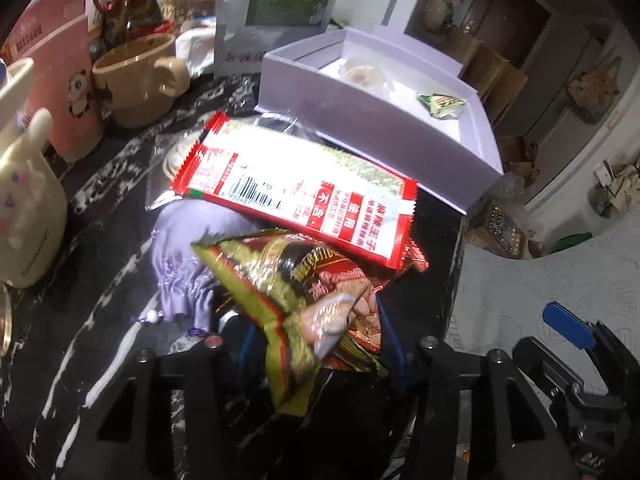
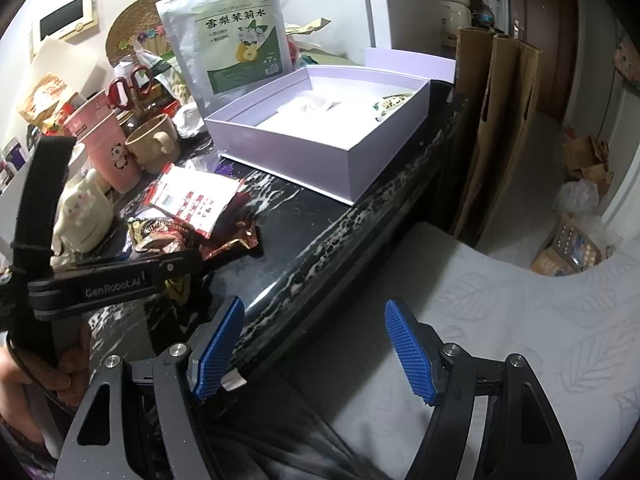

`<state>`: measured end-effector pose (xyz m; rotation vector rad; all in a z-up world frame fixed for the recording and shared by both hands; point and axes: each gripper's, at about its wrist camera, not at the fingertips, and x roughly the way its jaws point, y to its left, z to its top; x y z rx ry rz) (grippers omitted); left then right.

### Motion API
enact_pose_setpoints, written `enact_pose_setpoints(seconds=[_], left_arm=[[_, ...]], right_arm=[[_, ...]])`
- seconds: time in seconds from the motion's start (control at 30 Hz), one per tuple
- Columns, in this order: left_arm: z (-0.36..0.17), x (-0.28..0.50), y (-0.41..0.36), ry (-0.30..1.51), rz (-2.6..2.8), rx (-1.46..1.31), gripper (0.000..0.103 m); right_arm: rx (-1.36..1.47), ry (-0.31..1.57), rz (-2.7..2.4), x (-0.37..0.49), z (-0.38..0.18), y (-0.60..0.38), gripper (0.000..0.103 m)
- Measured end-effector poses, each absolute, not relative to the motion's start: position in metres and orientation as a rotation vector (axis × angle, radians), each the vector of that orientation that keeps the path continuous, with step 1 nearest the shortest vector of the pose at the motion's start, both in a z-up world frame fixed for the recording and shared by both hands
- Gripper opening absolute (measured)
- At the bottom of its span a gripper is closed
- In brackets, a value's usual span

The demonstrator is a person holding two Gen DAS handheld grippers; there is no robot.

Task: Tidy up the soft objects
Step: 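Grasp the gold snack bag with the left tool, then grasp the brown Rotex Kiss chocolate with the right tool while the left tool holds the gold bag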

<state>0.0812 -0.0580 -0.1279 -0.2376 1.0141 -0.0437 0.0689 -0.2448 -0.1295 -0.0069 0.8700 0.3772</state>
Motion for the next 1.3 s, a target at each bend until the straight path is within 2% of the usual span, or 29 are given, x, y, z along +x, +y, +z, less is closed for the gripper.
enact_pose_setpoints(seconds=[0.53, 0.6, 0.63, 1.23, 1.27, 1.3], left_arm=[[-0.081, 0.027, -0.025, 0.877, 0.0, -0.25, 0.048], [-0.082, 0.022, -0.019, 0.876, 0.014, -0.258, 0.048], [-0.084, 0.021, -0.016, 0.877, 0.02, -0.266, 0.048], [-0.1, 0.02, 0.008, 0.91, 0.059, -0.332, 0.048], [-0.1, 0.02, 0.008, 0.911, 0.061, -0.331, 0.048], [-0.101, 0.02, 0.009, 0.913, 0.062, -0.332, 0.048]], right_arm=[[-0.017, 0.83, 0.479, 0.076, -0.131, -0.209, 0.074], [-0.026, 0.814, 0.499, 0.08, -0.134, -0.201, 0.083], [-0.032, 0.806, 0.504, 0.082, -0.136, -0.197, 0.084], [-0.18, 0.76, 0.478, 0.112, -0.17, -0.143, 0.084], [-0.186, 0.755, 0.474, 0.111, -0.171, -0.141, 0.084], [-0.201, 0.75, 0.465, 0.11, -0.171, -0.14, 0.079]])
